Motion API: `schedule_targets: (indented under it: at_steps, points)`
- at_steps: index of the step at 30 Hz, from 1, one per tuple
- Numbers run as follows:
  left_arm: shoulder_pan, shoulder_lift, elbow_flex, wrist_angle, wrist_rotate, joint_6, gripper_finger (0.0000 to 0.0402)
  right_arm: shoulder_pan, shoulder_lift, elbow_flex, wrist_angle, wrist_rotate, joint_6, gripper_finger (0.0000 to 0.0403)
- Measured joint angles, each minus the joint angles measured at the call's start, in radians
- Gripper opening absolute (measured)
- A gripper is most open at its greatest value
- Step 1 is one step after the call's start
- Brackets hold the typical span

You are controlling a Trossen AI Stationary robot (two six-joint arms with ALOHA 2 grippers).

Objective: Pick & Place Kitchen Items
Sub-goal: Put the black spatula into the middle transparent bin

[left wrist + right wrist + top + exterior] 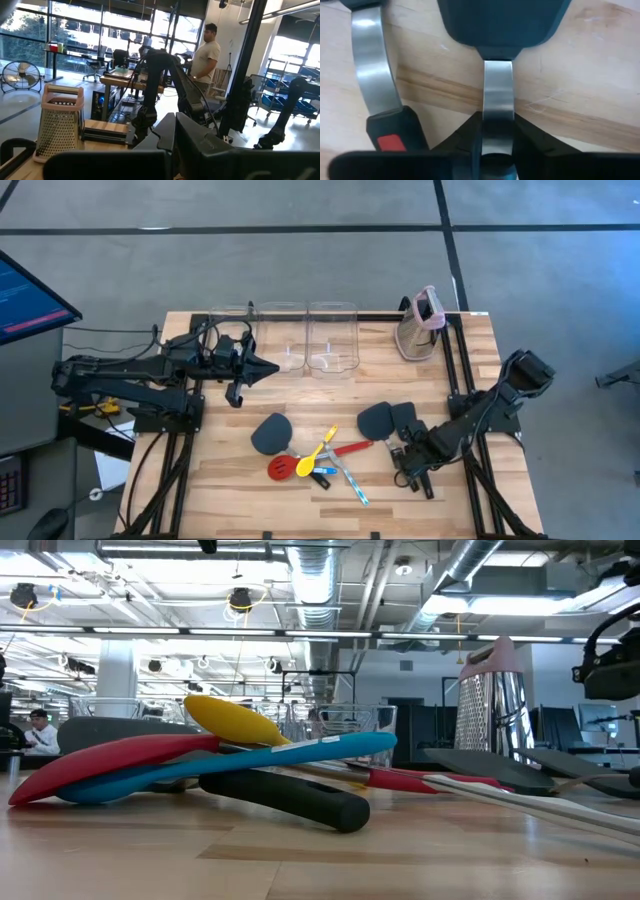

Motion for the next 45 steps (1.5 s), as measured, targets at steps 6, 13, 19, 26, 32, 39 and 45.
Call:
schedule_targets:
  at_steps: [6, 13, 19, 26, 32, 39, 45]
  points:
    - [0.0, 0.0, 0.0, 0.0, 0.0, 0.0, 0.0001, 0.0, -0.024, -0.003, -0.007, -0.008, -0.004, 0.0065]
    - [0.0, 0.0, 0.0, 0.0, 0.0, 0.0, 0.0001, 0.0, -0.09, -0.003, -0.026, -0.01, -0.003, 0.0065]
    - [0.0, 0.0, 0.0, 0.0, 0.0, 0.0, 0.0001, 0.0, -0.188, -0.003, -0.045, 0.006, -0.004, 0.0065]
    - [0.0, 0.0, 0.0, 0.0, 0.0, 0.0, 0.0001, -0.002, -0.331, -0.002, -0.052, 0.101, -0.054, 0.0065]
    - [0.0, 0.0, 0.0, 0.0, 0.0, 0.0, 0.0001, -0.002, -0.456, -0.002, -0.042, 0.245, -0.102, 0.0065]
    - [0.0, 0.0, 0.0, 0.0, 0.0, 0.0, 0.0001, -0.011, -0.55, -0.002, -0.009, 0.432, -0.187, 0.0065]
    - [0.0, 0.0, 0.0, 0.0, 0.0, 0.0, 0.0001, -0.07, -0.574, 0.016, 0.058, 0.541, -0.333, 0.0065]
